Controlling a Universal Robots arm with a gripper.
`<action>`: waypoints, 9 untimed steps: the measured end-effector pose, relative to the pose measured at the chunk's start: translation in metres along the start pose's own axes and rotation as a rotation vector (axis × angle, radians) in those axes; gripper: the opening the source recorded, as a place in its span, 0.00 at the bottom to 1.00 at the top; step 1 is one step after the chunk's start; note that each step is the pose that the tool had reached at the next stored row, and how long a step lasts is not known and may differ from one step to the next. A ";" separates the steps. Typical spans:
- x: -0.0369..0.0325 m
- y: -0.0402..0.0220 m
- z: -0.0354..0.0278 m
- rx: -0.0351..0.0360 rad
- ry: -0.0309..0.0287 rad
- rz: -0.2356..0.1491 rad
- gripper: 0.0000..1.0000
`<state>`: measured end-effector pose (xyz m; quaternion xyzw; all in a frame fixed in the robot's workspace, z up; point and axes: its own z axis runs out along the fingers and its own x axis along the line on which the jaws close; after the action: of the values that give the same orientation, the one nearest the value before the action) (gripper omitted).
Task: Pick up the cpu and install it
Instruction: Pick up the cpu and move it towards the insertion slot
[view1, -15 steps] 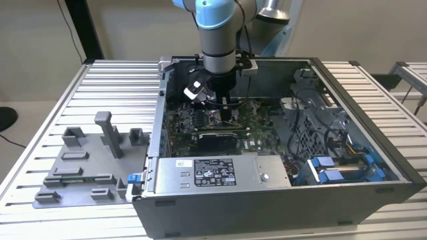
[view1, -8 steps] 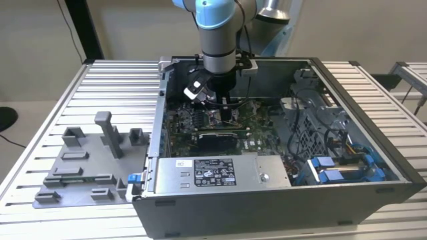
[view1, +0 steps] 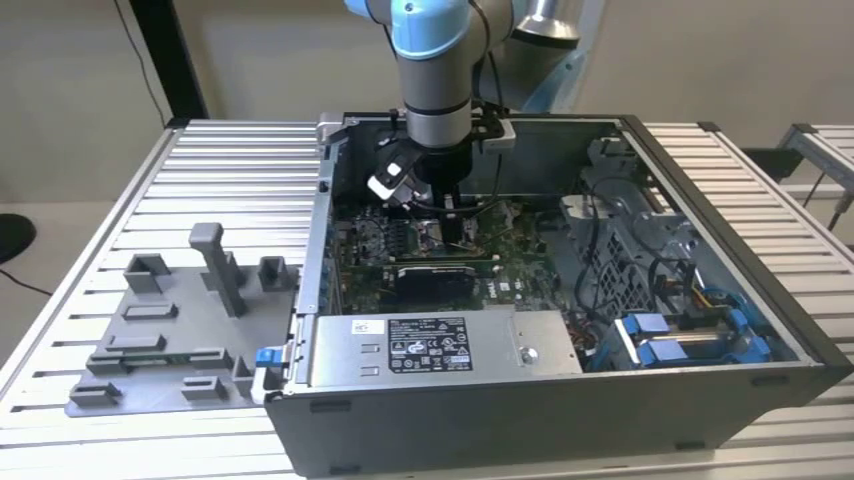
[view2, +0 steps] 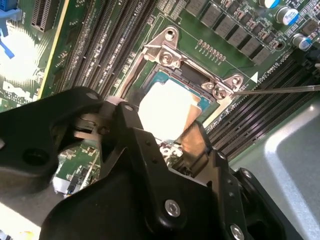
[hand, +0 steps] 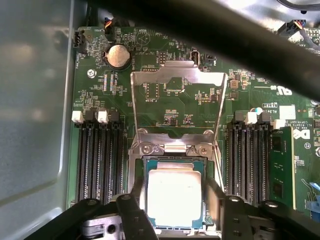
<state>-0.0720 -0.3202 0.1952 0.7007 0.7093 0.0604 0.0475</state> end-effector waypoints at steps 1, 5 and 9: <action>0.0000 0.0000 0.0000 0.0000 0.0000 0.000 1.00; 0.0001 0.0009 -0.0060 0.0002 -0.0002 0.000 1.00; 0.0003 0.0027 -0.0174 0.0001 -0.0001 0.000 1.00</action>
<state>-0.0720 -0.3203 0.2128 0.7007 0.7093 0.0603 0.0475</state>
